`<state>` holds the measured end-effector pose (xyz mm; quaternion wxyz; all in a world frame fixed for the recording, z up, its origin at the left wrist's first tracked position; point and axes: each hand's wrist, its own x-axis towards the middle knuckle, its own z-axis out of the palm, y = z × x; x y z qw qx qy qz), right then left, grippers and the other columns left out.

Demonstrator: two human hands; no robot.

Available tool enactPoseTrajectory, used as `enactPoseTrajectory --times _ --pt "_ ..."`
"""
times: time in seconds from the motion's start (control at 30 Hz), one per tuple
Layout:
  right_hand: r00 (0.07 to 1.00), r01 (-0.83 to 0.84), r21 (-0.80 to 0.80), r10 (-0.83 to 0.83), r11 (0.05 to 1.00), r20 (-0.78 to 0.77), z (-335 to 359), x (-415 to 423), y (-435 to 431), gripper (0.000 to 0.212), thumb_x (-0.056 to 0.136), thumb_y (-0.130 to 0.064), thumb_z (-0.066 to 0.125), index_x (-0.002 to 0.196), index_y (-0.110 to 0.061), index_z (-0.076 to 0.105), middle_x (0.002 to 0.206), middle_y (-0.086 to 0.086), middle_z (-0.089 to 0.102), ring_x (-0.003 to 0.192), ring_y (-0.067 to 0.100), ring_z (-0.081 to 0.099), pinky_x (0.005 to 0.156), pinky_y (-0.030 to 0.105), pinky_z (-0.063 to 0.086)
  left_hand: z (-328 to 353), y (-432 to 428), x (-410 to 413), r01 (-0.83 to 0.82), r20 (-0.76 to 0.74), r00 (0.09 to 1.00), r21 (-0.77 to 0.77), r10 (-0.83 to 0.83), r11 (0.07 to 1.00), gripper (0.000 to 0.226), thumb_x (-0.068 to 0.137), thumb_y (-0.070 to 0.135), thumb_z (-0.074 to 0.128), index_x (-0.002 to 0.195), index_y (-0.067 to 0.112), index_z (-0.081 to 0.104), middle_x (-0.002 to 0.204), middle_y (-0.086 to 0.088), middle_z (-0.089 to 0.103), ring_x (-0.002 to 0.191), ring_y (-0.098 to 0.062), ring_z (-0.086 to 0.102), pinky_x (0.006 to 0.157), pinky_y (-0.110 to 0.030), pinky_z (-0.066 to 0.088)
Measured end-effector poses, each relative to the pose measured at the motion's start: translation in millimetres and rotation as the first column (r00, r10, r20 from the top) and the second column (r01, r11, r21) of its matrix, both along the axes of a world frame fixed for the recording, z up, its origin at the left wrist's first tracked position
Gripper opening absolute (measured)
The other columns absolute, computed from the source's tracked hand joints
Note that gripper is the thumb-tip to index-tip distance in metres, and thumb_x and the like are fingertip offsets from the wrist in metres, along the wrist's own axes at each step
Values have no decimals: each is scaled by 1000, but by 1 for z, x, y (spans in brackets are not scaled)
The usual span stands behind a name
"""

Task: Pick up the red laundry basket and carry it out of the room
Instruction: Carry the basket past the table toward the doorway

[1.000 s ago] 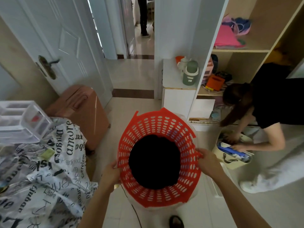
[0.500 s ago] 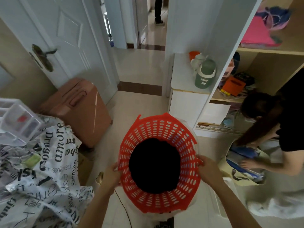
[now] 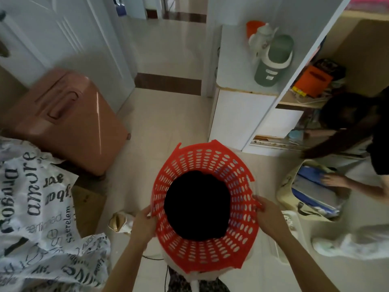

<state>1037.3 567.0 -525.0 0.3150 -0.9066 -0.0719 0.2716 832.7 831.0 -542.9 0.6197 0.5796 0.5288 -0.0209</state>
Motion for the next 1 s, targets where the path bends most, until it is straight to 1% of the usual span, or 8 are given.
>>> enactPoseTrajectory --times 0.1,0.2,0.3,0.47,0.57,0.8,0.9,1.0 --pt "1000 -2 -17 2 1000 -27 -29 9 7 27 88 -16 53 111 -13 67 108 13 72 84 22 63 77 33 47 -36 8 9 -9 -13 1000 -34 9 999 13 87 11 62 91 23 67 61 2 76 50 -13 71 47 -29 56" --pt "999 17 -43 -18 999 -28 -60 17 14 31 88 -15 51 114 -14 66 112 13 71 95 28 66 75 28 40 -74 14 18 -5 -38 999 -55 3 998 15 87 10 62 95 22 65 60 2 76 51 -15 72 47 -30 57" --pt "999 16 -51 -18 999 -38 -90 22 21 36 85 -20 46 115 -16 66 111 10 71 89 21 63 73 27 40 -105 20 28 -12 -43 999 -67 9 998 17 88 11 61 98 24 63 69 -2 75 59 -21 71 49 -30 57" --pt "997 12 -85 -18 996 -77 -155 32 32 45 80 -32 41 118 -22 64 114 9 71 102 29 65 78 31 41 -167 29 43 20 -52 998 -85 -24 996 22 90 5 56 94 25 64 79 -13 71 72 -29 66 64 -39 57" --pt "994 29 -104 -39 994 -99 -197 35 35 39 86 -26 45 121 -23 62 116 10 70 104 30 65 80 32 42 -207 37 50 51 -68 996 -100 -58 994 20 91 6 56 102 20 64 84 -19 71 75 -33 66 71 -50 57" --pt "995 23 -135 -36 991 -91 -280 42 39 35 91 -18 46 122 -17 62 112 13 71 100 33 67 78 29 40 -291 47 58 65 -111 991 -112 -78 992 31 89 8 60 88 39 60 58 10 74 58 -16 70 53 -31 57" --pt "994 10 -149 -25 989 -103 -313 45 42 34 93 -19 44 122 -14 61 112 14 71 92 30 68 77 27 41 -323 48 63 100 -114 987 -117 -113 988 31 90 8 59 89 39 63 61 2 74 62 -25 68 62 -41 60" --pt "991 6 -159 -26 987 -128 -340 46 43 34 95 -22 43 121 -11 60 109 14 72 70 13 59 66 19 42 -351 49 66 124 -123 983 -114 -138 986 27 90 14 61 90 41 63 65 1 73 67 -29 69 69 -46 60"
